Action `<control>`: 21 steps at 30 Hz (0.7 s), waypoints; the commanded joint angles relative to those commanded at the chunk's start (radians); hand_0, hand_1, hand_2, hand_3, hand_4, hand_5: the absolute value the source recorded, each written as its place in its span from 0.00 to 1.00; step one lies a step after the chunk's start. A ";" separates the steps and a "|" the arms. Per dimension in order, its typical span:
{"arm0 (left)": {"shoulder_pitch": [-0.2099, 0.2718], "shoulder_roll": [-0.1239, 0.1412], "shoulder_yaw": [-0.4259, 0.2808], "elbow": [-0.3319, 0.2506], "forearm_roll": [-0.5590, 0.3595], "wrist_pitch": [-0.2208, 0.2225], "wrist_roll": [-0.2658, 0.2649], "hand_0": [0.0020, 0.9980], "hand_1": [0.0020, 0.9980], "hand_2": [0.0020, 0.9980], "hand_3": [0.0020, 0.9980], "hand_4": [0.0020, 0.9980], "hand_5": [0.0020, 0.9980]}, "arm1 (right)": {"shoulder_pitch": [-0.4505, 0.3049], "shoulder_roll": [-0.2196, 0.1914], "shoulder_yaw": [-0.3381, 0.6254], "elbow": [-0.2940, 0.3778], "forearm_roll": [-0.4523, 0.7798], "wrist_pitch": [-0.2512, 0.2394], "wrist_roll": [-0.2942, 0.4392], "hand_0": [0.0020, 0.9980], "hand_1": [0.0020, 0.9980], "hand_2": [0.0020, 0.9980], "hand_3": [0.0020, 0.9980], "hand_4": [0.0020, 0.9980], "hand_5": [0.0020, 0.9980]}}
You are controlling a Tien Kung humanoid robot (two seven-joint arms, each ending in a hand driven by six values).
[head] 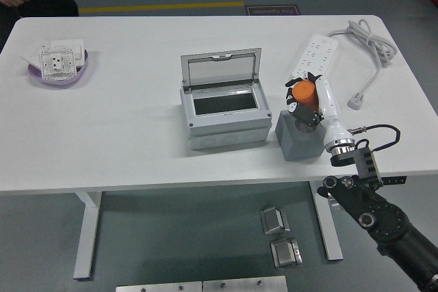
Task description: Pick up the cylinder from the cube,place it in the box,flap close box
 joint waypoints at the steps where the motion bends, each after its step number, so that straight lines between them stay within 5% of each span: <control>1: 0.000 0.000 0.000 0.000 0.000 0.000 0.000 0.67 0.66 0.57 0.59 0.51 0.03 | 0.001 0.000 -0.001 0.001 0.000 0.000 0.000 0.56 0.34 0.33 0.23 0.00 0.00; 8: 0.004 -0.003 -0.028 0.000 0.028 -0.003 0.002 0.67 0.66 0.57 0.59 0.51 0.03 | 0.060 -0.004 -0.080 0.031 -0.079 0.030 -0.084 0.57 0.35 0.34 0.23 0.00 0.00; 12: 0.008 -0.002 -0.051 0.000 0.052 -0.006 0.004 0.67 0.66 0.57 0.59 0.51 0.03 | 0.133 0.013 -0.153 0.041 -0.169 0.090 -0.171 0.57 0.35 0.34 0.23 0.00 0.00; 13: 0.009 -0.001 -0.054 0.000 0.056 -0.006 0.004 0.67 0.66 0.57 0.60 0.52 0.04 | 0.154 0.022 -0.172 0.038 -0.195 0.109 -0.194 0.44 0.27 0.33 0.23 0.00 0.00; 18: 0.008 0.006 -0.047 0.000 0.050 -0.005 0.005 0.67 0.66 0.57 0.60 0.52 0.04 | 0.250 0.058 -0.244 -0.006 -0.300 0.181 -0.295 0.44 0.27 0.33 0.23 0.00 0.00; 19: 0.007 0.007 -0.045 0.000 0.048 -0.005 0.005 0.67 0.66 0.57 0.60 0.52 0.04 | 0.266 0.063 -0.255 -0.020 -0.312 0.190 -0.306 0.13 0.19 0.31 0.21 0.00 0.00; 21: 0.006 0.008 -0.043 0.000 0.046 -0.006 0.006 0.67 0.66 0.57 0.60 0.52 0.04 | 0.299 0.072 -0.282 -0.052 -0.322 0.205 -0.319 0.13 0.19 0.31 0.21 0.00 0.00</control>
